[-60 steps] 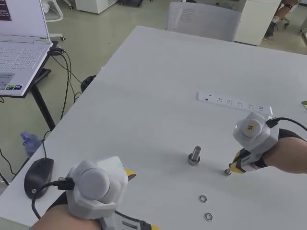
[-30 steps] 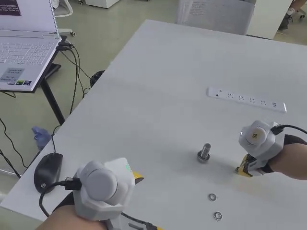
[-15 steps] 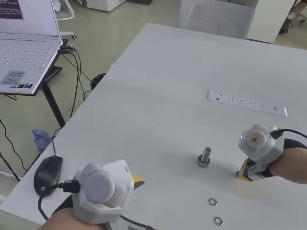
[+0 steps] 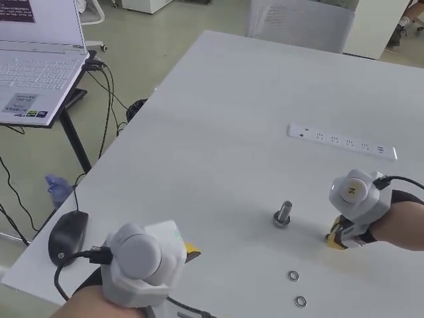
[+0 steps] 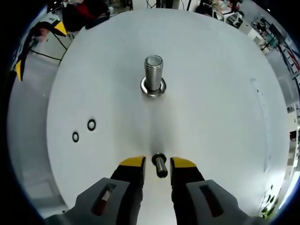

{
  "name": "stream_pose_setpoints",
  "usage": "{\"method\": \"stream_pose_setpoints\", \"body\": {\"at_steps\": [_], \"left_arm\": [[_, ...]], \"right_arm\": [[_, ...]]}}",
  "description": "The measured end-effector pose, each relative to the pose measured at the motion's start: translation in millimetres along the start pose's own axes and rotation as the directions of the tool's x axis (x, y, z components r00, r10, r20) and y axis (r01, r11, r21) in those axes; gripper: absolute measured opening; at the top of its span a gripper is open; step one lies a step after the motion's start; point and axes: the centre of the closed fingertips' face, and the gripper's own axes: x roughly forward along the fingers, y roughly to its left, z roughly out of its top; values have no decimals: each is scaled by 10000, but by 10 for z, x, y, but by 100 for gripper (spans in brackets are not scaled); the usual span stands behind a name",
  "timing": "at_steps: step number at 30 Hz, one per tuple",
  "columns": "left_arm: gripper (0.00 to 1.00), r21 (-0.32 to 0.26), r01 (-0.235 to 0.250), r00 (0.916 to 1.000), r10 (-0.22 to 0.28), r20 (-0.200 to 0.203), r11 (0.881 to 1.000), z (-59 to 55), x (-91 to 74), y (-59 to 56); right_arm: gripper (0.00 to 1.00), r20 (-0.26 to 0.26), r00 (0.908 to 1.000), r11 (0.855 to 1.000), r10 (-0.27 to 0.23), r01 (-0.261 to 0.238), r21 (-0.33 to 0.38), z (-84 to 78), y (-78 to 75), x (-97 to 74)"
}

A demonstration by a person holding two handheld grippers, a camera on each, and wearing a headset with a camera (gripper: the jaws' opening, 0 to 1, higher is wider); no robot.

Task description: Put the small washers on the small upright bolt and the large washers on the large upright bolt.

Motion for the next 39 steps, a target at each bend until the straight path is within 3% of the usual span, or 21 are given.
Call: {"method": "stream_pose_setpoints", "body": {"at_steps": [15,27,39], "left_arm": [[83,56,-22,9999,21,124,10000,37,-44,-50],[84,111,-25,9996,22,286,9999,98,-92,-83],[86,301,100,9991,-112,415,9995,154,-157,-100]], "right_arm": [[27,36,9999,9998,148,-148,150,2,34,-101],[29,336,9994,9998,-85,79,182,92,89,-361],[29,594,9979,9993,-264,246,298,190,137,-509]]}}
